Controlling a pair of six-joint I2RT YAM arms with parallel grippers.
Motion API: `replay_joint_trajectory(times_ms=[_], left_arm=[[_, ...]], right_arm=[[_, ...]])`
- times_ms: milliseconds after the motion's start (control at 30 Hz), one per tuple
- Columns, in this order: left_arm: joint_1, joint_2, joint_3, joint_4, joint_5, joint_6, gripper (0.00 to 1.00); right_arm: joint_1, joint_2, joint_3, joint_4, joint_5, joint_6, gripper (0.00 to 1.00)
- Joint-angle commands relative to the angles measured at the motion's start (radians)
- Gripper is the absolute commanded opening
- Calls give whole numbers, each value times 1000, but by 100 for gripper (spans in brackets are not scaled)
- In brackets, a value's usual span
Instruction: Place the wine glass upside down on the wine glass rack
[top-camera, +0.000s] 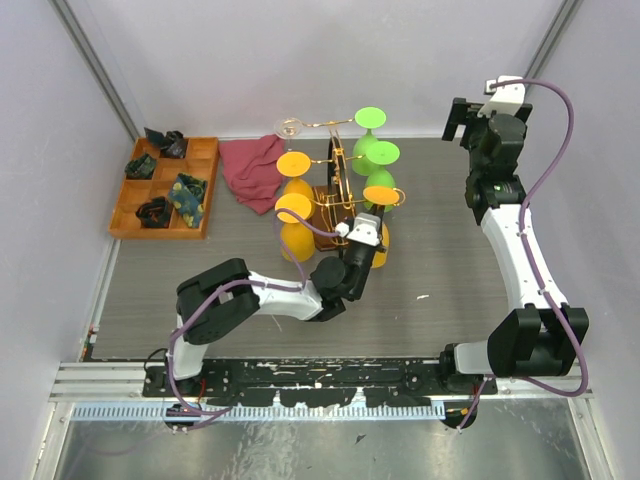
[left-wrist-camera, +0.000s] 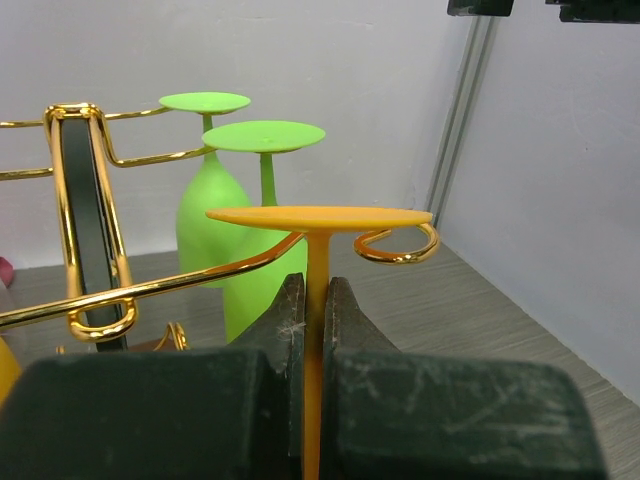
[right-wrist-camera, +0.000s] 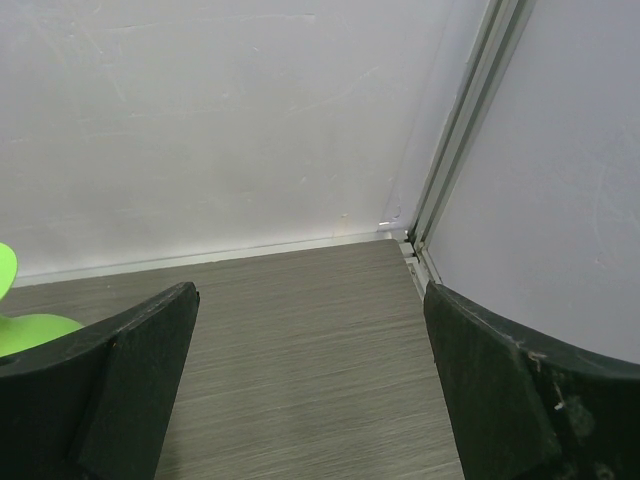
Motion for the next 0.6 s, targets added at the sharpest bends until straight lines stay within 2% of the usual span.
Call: replay_joint_trajectory(times_ms=[0,200,400,567], left_arm=[[15,52,51,58,21,-29,0],[28,99,97,52,62,-38,1],[39,132,124,32,114,-53,16],[40,147,135,7,163,-74,20]], right_arm=[[-5,-21,3,73,2,-26,100],[-5,-23,-14,115,7,-47,100],[-5,-27,-38,139,6,-62,100],[-6,-29,-45,146,5,-68,100]])
